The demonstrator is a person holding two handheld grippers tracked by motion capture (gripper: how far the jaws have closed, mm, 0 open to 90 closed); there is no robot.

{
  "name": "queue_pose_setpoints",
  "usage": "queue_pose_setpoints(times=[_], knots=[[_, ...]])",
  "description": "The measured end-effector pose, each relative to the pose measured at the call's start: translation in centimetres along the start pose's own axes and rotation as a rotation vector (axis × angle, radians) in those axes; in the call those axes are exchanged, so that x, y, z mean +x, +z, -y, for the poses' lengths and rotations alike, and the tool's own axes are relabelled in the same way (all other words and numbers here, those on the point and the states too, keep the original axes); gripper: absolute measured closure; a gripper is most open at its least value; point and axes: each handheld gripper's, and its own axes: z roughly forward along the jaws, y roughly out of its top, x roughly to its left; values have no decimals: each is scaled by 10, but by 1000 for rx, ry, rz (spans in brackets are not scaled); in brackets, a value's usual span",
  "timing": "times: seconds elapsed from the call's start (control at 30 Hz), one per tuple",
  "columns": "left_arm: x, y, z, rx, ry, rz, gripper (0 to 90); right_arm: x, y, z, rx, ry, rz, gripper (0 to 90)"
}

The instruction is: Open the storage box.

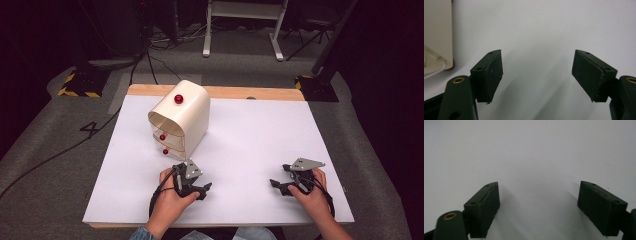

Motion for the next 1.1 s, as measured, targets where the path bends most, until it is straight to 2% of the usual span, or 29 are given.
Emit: queue_pose_setpoints(times=[0.07, 0.2, 0.4, 0.5, 0.53, 0.67, 0.9, 1.07, 1.1], knots=[[1, -6, 1, -4, -3, 15, 255, 0, 0, 0, 0, 1, 0, 180], [1, -11, 3, 9, 2, 15, 289, 0, 0, 0, 0, 2, 0, 180], [6, -18, 7, 85, 7, 16, 306, 0, 0, 0, 0, 1, 0, 180], [9, -24, 11, 71, -9, 17, 306, 0, 0, 0, 0, 1, 0, 180], [13, -31, 13, 59, -20, 8, 307, 0, 0, 0, 0, 1, 0, 180], [20, -42, 17, 43, -28, -5, 312, 0, 0, 0, 0, 2, -1, 180], [42, -66, 30, -14, -39, -28, 385, 0, 0, 0, -1, 0, -1, 180], [53, -76, 34, -55, -53, -52, 418, 0, 0, 0, -1, 1, -1, 180], [57, -80, 36, -75, -84, -64, 420, 0, 0, 0, -1, 0, 0, 180]])
